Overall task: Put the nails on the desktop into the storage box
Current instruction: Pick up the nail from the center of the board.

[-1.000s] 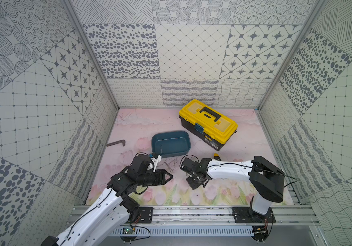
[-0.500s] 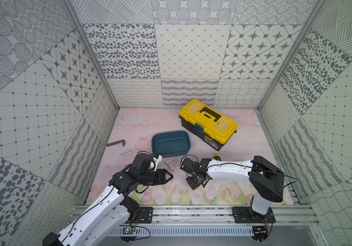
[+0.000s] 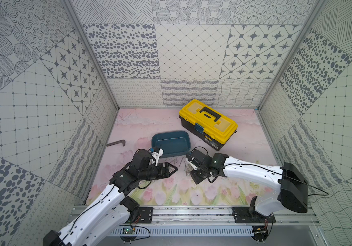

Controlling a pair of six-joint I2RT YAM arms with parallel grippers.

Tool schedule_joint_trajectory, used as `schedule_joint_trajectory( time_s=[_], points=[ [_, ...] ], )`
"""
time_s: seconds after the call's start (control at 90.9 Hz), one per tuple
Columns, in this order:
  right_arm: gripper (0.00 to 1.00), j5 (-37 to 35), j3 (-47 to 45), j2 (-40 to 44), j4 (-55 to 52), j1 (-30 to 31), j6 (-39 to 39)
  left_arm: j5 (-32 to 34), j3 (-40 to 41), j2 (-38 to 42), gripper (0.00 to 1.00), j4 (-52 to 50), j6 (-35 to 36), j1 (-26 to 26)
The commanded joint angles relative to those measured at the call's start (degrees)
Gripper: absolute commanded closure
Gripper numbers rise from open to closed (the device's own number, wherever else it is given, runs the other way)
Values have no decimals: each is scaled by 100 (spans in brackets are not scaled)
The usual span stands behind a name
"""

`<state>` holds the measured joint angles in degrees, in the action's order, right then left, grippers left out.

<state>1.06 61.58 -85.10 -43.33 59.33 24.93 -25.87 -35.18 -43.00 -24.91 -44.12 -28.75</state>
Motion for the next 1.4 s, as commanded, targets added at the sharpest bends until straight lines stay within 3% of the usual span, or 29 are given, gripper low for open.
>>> schedule_joint_trajectory(
  time_s=[0.0,0.286,0.495,0.715,1.156,1.387],
  points=[
    [100,334,297,408,24,-309,98,-409,-252,-249,17,1471,-692,16],
    [100,1259,1137,696,35,-864,406,-1162,-1284,-1269,17,2121,-704,27],
    [100,1661,1672,611,41,-887,629,-1088,-1993,-1648,19,1595,-309,27],
    [100,1805,1998,591,78,-883,788,-1004,-2126,-1706,24,1421,-155,23],
    [100,1848,2119,584,106,-874,891,-914,-2174,-1844,52,1316,-202,21],
    [100,1847,2188,489,117,-877,867,-943,-2273,-2004,61,1195,-164,28]
  ],
)
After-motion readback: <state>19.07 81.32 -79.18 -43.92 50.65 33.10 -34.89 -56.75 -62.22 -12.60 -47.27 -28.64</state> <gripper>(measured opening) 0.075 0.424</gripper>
